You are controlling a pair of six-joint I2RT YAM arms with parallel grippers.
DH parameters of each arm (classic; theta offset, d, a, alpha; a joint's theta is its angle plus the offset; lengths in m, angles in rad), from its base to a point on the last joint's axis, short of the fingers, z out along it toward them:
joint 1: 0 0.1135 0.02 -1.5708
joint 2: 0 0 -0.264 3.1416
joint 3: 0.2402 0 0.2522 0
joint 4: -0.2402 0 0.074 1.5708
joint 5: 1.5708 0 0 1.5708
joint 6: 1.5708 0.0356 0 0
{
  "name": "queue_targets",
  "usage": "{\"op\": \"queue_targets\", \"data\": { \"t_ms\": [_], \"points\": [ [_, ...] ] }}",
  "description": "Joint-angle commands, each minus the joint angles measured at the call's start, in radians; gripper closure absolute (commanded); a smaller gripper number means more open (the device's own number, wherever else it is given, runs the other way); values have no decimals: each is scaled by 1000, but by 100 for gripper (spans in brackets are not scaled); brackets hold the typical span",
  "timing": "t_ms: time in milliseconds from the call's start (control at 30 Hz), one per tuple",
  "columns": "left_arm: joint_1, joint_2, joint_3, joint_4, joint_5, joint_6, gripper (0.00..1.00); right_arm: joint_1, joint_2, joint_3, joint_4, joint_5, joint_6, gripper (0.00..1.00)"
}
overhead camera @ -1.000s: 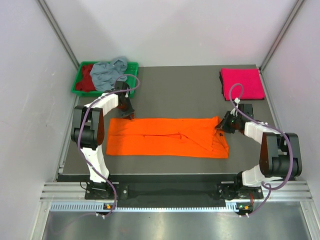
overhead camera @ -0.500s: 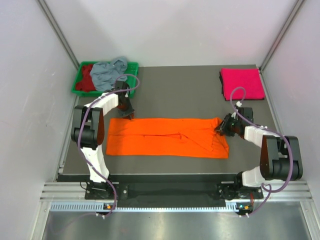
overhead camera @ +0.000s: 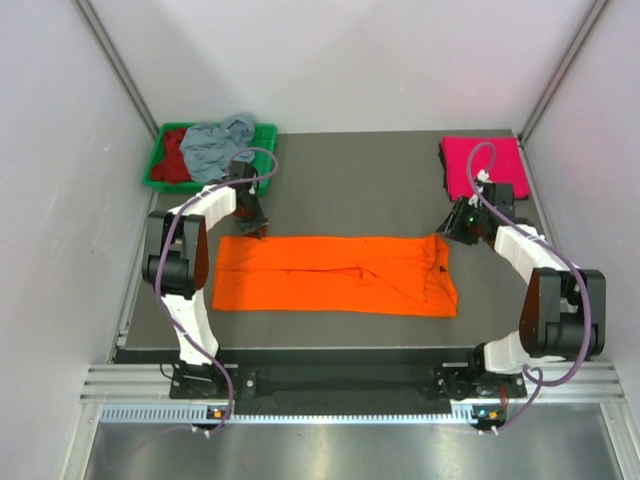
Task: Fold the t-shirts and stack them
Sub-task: Fold the tshirt
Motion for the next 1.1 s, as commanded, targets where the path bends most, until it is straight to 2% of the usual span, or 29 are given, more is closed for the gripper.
{"op": "queue_targets", "data": {
  "t_ms": [0, 1067],
  "points": [
    [22, 50, -12, -22, -84, 16, 74, -9, 39, 71, -35, 4, -35, 66],
    [23, 57, -12, -30, -102, 17, 74, 78, 140, 69, 41, -17, -15, 64]
  ]
}}
